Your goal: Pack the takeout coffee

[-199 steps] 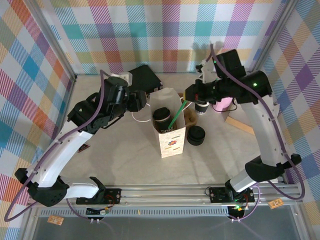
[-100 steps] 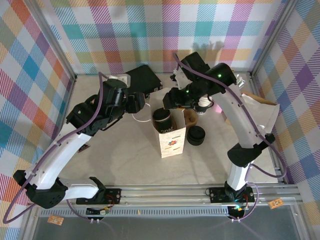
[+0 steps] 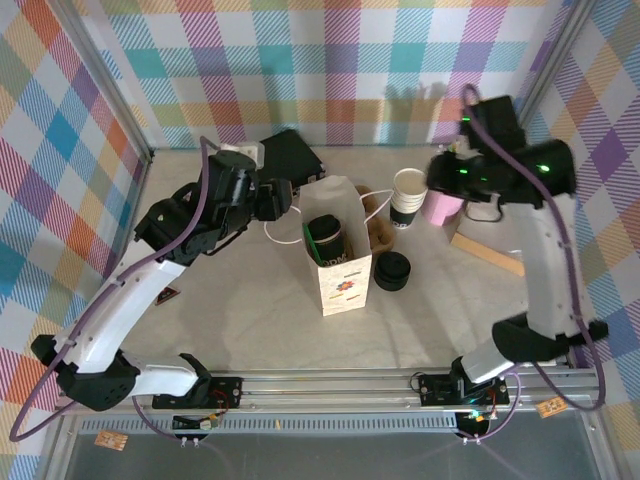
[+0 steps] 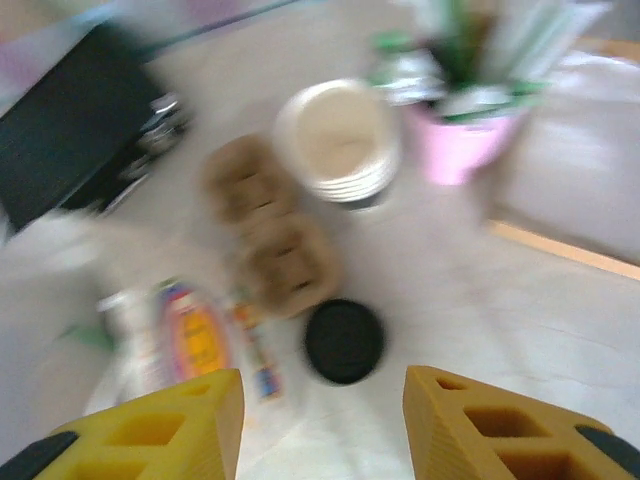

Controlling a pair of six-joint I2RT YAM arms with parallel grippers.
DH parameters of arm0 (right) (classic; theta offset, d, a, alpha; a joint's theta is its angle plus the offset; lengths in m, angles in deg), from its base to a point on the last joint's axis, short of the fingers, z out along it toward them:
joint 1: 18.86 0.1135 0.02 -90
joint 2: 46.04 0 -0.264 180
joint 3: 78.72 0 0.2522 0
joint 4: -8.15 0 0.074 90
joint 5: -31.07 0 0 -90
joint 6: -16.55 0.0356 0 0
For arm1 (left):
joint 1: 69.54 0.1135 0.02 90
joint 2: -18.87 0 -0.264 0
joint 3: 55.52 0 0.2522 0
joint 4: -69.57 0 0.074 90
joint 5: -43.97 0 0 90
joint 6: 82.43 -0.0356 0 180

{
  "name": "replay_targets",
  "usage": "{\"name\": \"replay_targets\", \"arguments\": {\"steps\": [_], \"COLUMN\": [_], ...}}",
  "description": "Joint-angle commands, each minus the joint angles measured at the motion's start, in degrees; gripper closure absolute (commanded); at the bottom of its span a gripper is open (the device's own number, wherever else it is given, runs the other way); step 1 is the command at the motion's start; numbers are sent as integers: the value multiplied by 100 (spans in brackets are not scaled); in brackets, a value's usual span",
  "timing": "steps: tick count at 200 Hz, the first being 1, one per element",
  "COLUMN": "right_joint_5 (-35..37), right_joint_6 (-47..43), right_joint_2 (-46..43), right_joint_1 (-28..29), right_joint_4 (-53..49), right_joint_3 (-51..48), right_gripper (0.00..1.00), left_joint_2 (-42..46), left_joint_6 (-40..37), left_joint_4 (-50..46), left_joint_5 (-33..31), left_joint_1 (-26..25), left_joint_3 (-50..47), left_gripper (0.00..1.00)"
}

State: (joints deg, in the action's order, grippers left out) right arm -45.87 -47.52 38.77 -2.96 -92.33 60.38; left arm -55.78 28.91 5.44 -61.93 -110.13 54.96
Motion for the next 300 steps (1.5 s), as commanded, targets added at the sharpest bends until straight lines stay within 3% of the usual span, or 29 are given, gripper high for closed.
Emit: {"name": "replay_targets", "arguments": {"steps": [1, 36, 82, 134, 197, 300], "right_joint_5": [500, 350, 43, -75, -19, -49], "right_joint_6": [-262, -641, -756, -789, -705, -830], "right_joint_2": [-461, -677, -422, 309, 1069, 1852], "right_joint_1": [-809, -2081, -2654, -2849, -2988, -3051], "right_joint_4": [223, 952, 2266, 3077, 3366, 3887], "right_joint_3": [-895, -2312, -3645, -4126, -4074, -4360], "right_gripper": [53, 49, 46, 42, 33, 23], "left_joint_2": [-270, -793, -1245, -1397, -1626, -2202], "left_joint_6": [-383, -723, -968, -1349, -1370, -1394], "left_joint_4": [-87, -72, 137, 404, 580, 261], "left_joint_5": [56, 254, 975, 1467, 1025, 852], "left_joint_1": [-147, -421, -572, -634, -635, -625], "left_joint_3": [448, 1017, 1422, 1485, 1603, 2296], "left_gripper": [42, 41, 41, 38, 37, 35]}}
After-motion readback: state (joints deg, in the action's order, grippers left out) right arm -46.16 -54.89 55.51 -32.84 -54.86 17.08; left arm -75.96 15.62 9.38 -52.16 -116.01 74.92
